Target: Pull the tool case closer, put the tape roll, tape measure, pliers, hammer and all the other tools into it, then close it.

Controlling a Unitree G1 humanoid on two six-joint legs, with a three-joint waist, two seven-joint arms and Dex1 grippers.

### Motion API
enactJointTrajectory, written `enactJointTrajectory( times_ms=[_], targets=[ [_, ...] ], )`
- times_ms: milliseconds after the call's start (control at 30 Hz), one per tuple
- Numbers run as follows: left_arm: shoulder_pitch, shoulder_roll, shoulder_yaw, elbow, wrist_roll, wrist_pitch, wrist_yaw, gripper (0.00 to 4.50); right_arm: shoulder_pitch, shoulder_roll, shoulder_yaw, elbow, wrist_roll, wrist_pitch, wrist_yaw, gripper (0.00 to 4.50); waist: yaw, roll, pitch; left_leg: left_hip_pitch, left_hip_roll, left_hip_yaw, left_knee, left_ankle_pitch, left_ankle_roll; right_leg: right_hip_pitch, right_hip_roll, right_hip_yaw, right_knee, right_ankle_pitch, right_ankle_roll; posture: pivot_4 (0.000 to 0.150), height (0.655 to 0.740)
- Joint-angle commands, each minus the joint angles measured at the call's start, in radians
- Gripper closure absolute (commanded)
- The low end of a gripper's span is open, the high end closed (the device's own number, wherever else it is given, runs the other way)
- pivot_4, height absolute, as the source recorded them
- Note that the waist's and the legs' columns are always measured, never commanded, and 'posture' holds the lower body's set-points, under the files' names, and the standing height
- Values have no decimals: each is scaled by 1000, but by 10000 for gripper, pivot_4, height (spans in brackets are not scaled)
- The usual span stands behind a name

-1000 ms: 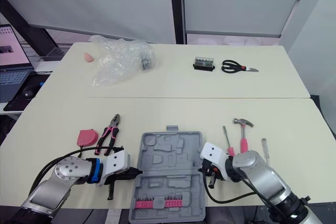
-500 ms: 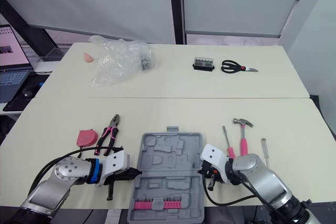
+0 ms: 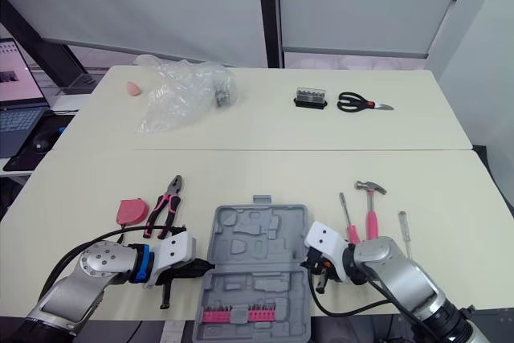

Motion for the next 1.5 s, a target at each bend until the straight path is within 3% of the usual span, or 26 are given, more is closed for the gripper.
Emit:
enactJointTrajectory(
  times_ms=[33,567,867,1033,1233,1267,1367,1500],
  targets=[
    [4,3,-23,1,5,-2,-9,45000,17,12,25,5,15,18,-23,44817,0,0,0,0,0,0,0,0,0,0,0,0,0,0,0,1500,7400],
    [-24,-2,-26,22,11,-11,1,45000,33,-23,-33,20,51,14,-55,44817,7,0,0,0,0,0,0,0,0,0,0,0,0,0,0,1500,7400],
    [-21,42,37,43,-24,-51,-15,45000,68,-99,-150,50,71,-103,-49,44817,9,-1,0,0,0,0,0,0,0,0,0,0,0,0,0,1500,7400],
    [36,83,230,8,-163,-115,-38,45000,145,-182,-294,8,98,-279,-13,44817,10,-1,0,-1,0,0,0,0,0,0,-1,0,-1,0,0,1500,7400],
    [97,97,509,92,-243,-43,68,45000,218,-261,-508,21,131,-389,20,44817,7,-1,0,-1,0,1,0,0,0,0,-1,0,-1,0,0,1500,7400],
    [111,104,561,132,-249,-39,80,43250,230,-283,-555,32,143,-406,39,44946,7,-1,0,-1,0,1,0,0,0,0,-1,0,-1,0,0,1500,7400],
    [149,117,679,238,-276,-28,79,36520,265,-338,-670,65,184,-438,104,39399,6,-1,1,-1,0,1,-1,0,0,0,-1,0,-1,0,0,1500,7400],
    [229,140,784,396,-278,-25,60,24144,336,-431,-778,142,178,-542,223,29867,7,-1,1,-1,0,2,-2,0,0,0,-1,0,-3,0,0,1500,7400]
  ],
)
